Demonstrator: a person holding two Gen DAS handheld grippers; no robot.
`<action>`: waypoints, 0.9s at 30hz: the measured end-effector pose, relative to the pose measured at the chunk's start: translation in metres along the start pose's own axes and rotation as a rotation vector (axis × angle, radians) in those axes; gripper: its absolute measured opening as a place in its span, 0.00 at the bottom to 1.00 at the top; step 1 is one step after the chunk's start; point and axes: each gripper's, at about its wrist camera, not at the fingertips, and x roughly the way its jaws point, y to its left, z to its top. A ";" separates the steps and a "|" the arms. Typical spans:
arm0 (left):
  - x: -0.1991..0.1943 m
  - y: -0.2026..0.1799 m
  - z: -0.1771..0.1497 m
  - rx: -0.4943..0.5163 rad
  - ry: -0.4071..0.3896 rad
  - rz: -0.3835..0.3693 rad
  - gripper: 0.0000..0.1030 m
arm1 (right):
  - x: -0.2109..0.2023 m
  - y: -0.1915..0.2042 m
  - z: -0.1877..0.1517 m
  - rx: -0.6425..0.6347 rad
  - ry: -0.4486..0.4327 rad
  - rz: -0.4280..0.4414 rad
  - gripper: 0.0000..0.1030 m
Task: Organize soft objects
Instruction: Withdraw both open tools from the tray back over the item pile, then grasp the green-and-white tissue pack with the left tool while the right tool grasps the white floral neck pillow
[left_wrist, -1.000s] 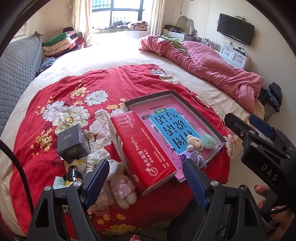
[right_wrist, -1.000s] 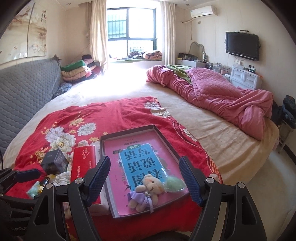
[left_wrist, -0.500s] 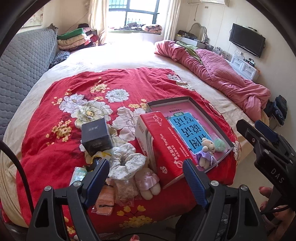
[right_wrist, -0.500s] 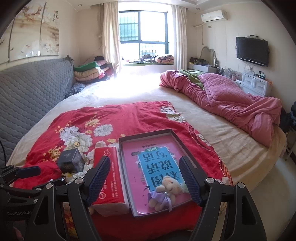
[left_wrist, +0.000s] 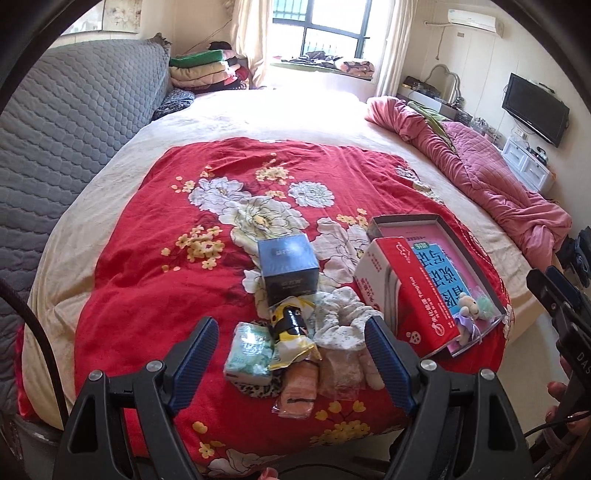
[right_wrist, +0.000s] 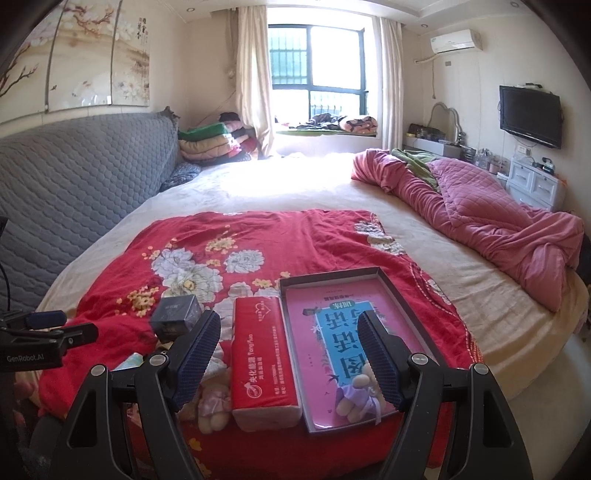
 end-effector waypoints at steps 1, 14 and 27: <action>0.000 0.005 -0.001 -0.009 0.001 0.005 0.78 | 0.000 0.002 0.000 -0.004 0.000 0.005 0.76; 0.024 0.066 -0.024 -0.111 0.068 0.050 0.78 | 0.013 0.040 -0.016 -0.094 0.049 0.088 0.76; 0.058 0.062 -0.047 -0.053 0.137 0.065 0.78 | 0.037 0.069 -0.042 -0.174 0.120 0.147 0.76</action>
